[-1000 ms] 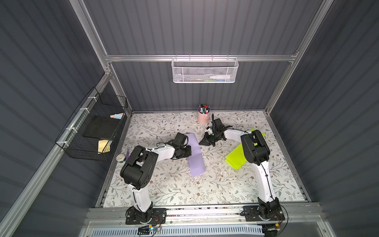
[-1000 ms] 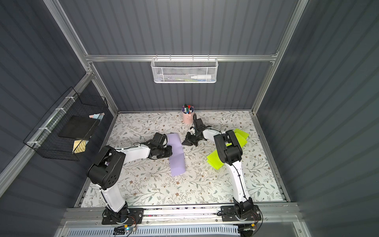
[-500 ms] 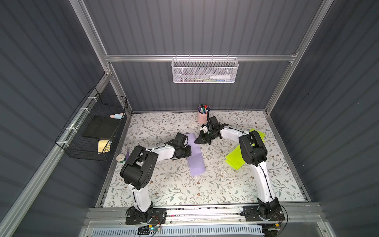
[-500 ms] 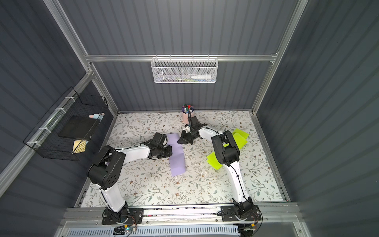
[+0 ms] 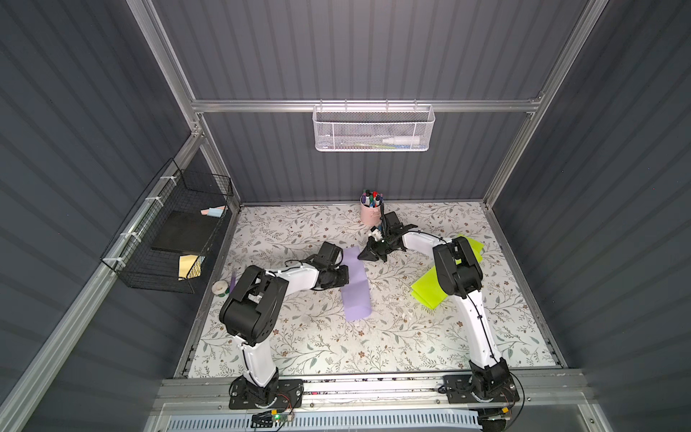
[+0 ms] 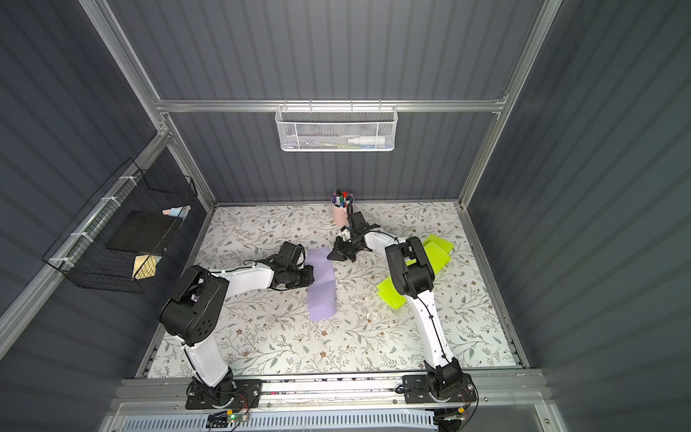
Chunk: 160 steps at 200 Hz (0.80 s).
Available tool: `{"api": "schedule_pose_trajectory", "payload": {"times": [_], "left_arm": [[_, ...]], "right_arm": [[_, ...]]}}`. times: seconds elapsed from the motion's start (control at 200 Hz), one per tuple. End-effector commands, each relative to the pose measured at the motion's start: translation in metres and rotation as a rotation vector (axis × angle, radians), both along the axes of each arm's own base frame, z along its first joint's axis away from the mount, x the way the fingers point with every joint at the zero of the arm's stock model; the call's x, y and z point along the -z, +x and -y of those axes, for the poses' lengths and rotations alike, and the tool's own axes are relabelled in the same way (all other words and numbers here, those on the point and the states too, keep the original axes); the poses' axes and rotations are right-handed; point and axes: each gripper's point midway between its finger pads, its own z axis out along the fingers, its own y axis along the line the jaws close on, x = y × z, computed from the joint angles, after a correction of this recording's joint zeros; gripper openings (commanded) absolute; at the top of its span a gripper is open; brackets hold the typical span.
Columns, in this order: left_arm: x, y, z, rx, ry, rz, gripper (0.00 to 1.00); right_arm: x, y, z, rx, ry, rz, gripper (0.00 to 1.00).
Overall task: Fold the rectangular paper in half along the long edge
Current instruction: Fold the paper at the center of the board.
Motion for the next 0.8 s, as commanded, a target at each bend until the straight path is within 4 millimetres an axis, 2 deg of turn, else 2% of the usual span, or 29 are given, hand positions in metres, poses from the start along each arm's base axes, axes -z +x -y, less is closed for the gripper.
{"api": "schedule_pose_trajectory", "payload": {"times": [0.0,0.08,0.195,0.305,0.395,0.535,0.635,0.795], "left_arm": [[0.031,-0.034,-0.022,0.013,0.1,-0.13,0.0],[0.032,-0.035,-0.023,0.012,0.103,-0.133,0.0],[0.033,-0.035,-0.023,0.014,0.106,-0.134,0.0],[0.032,-0.035,-0.024,0.01,0.108,-0.13,0.0],[0.033,-0.036,-0.025,0.01,0.114,-0.134,0.0],[0.035,-0.035,-0.024,0.012,0.113,-0.138,0.0],[0.036,-0.036,-0.024,0.013,0.116,-0.144,0.0],[0.035,-0.036,-0.024,0.013,0.115,-0.142,0.0]], "right_arm": [[0.021,-0.001,0.051,0.077,-0.126,-0.046,0.0],[0.004,0.0,0.057,0.079,-0.109,-0.017,0.0],[-0.024,-0.006,0.041,0.043,-0.072,0.021,0.0],[-0.041,-0.025,0.021,-0.001,-0.06,0.05,0.0],[-0.046,-0.045,0.005,-0.032,-0.038,0.06,0.0],[-0.036,-0.086,-0.009,-0.072,-0.033,0.029,0.0],[-0.018,-0.114,-0.014,-0.095,-0.051,-0.013,0.0],[0.009,-0.143,0.001,-0.058,-0.069,-0.068,0.0]]}}
